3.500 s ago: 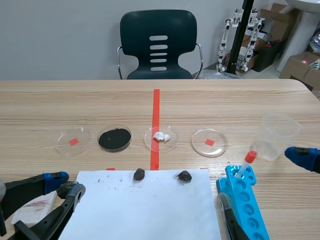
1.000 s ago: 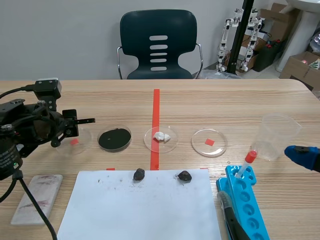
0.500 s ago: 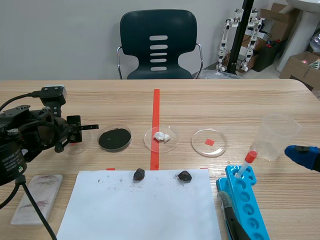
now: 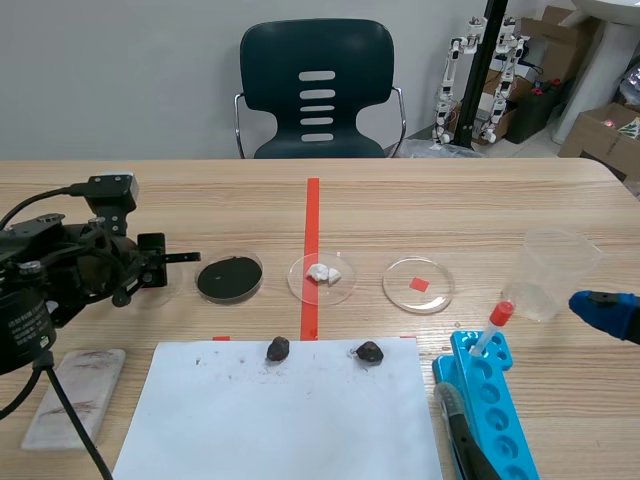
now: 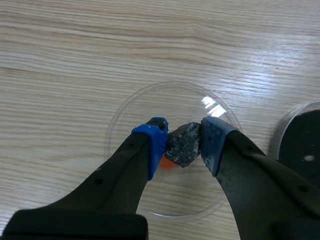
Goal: Put the mineral in the empty petri dish
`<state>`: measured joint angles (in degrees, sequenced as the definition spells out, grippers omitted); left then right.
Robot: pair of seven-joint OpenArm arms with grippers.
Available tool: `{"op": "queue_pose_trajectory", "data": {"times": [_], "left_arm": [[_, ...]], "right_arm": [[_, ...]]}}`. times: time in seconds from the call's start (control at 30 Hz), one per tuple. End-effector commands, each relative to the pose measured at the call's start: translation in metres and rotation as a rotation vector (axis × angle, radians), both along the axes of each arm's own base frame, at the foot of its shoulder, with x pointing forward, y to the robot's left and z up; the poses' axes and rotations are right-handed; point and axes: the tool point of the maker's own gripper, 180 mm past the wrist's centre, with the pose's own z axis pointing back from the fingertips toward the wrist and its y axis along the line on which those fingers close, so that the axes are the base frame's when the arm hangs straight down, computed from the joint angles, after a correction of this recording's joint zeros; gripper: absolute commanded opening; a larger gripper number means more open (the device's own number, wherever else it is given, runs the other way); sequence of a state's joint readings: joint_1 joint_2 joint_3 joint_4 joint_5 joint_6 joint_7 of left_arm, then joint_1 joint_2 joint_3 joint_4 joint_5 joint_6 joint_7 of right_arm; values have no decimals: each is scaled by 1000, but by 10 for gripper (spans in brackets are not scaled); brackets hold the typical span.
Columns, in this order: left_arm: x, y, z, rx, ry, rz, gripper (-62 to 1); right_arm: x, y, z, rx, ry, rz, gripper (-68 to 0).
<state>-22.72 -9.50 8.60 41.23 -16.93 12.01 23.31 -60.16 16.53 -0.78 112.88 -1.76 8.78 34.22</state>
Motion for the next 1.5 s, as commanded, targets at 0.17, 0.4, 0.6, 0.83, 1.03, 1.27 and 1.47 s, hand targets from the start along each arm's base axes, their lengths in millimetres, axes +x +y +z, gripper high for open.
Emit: {"op": "queue_pose_trajectory", "data": {"times": [0.17, 0.4, 0.6, 0.83, 1.03, 1.27, 1.47], "left_arm": [[8, 5, 3, 7, -20, 16, -492], [8, 6, 2, 8, -17, 16, -477], [7, 9, 2, 15, -17, 18, -276], [9, 12, 15, 27, -66, -12, -37], [6, 8, 32, 34, -134, -40, 14], [1, 4, 32, 31, -146, -52, 14], [1, 4, 32, 31, -146, -52, 14]], "right_arm": [[4, 0, 11, 10, -39, 0, -20], [4, 0, 11, 10, -39, 0, -20], [4, 0, 11, 10, -39, 0, -20], [4, 0, 11, 10, -39, 0, -20], [4, 0, 11, 10, -39, 0, -20], [4, 0, 11, 10, -39, 0, -20], [4, 0, 11, 10, -39, 0, -20]]}}
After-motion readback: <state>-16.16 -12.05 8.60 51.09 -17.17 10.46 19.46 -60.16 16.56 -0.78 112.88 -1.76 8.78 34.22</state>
